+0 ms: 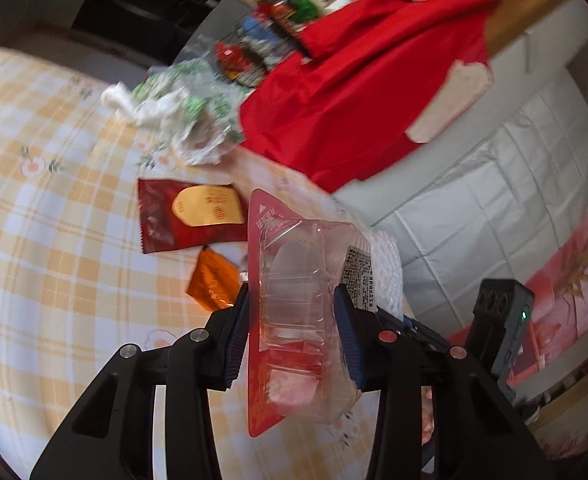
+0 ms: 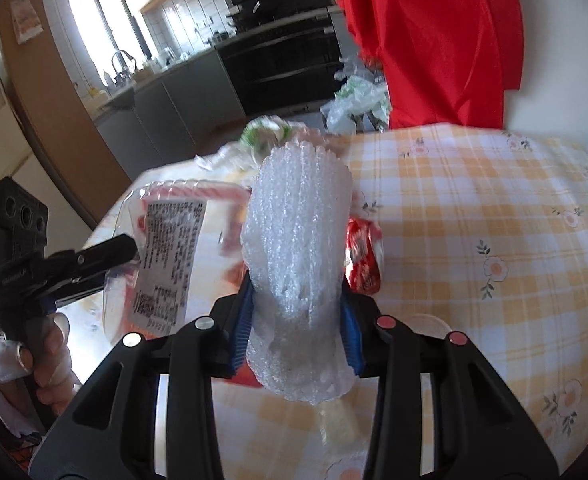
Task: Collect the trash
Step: 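Carry both items over the bin and open the left tool to drop the clamshell, then open the right tool to drop the foam sleeve into the bin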
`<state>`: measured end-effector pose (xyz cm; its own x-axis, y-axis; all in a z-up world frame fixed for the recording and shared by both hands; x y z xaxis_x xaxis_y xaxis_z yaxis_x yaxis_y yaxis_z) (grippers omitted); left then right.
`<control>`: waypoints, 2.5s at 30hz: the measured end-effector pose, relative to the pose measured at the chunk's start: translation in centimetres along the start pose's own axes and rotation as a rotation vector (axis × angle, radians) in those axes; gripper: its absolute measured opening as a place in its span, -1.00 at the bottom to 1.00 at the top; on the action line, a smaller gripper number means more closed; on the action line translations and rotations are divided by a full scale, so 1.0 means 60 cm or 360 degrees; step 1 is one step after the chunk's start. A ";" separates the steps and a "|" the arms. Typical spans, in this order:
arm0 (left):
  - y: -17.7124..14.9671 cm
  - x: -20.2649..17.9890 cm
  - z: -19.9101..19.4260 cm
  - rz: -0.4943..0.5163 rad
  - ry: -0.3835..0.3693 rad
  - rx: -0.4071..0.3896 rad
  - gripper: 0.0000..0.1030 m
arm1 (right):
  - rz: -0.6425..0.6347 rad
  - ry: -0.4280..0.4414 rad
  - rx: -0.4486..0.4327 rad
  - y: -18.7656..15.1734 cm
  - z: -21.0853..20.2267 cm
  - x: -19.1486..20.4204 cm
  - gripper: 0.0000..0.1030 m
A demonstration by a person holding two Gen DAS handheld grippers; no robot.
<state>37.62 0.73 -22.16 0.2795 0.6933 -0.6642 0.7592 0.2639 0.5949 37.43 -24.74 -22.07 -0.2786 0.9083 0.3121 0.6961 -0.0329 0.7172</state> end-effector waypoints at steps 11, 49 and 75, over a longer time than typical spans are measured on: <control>-0.035 -0.105 -0.161 0.0212 -0.0030 -0.0214 -0.23 | 0.0005 0.0061 -0.0164 -0.012 -0.135 0.053 -0.22; -0.368 -0.175 -0.302 0.0493 0.0240 0.0141 -0.19 | -0.0023 0.0071 -0.0306 -0.169 -0.369 0.134 -0.22; -0.264 -0.092 -0.480 0.0258 0.0839 -0.0521 0.88 | -0.0263 0.0202 0.0075 -0.253 -0.329 0.199 -0.20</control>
<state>7.14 12.06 -14.89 -0.0142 0.9563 -0.2919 0.4894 0.2612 0.8320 10.48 -21.61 -16.94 -0.4706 0.8397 0.2710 0.6635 0.1342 0.7361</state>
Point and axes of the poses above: each gripper's, at about its wrist camera, not at the fingertips, and z roughly the way its jaws point, x to its left, y to its top, the point moved 2 cm from there along z, roughly the way its jaws point, and after that the axes turned 2 degrees about -x, right-handed, at the moved point
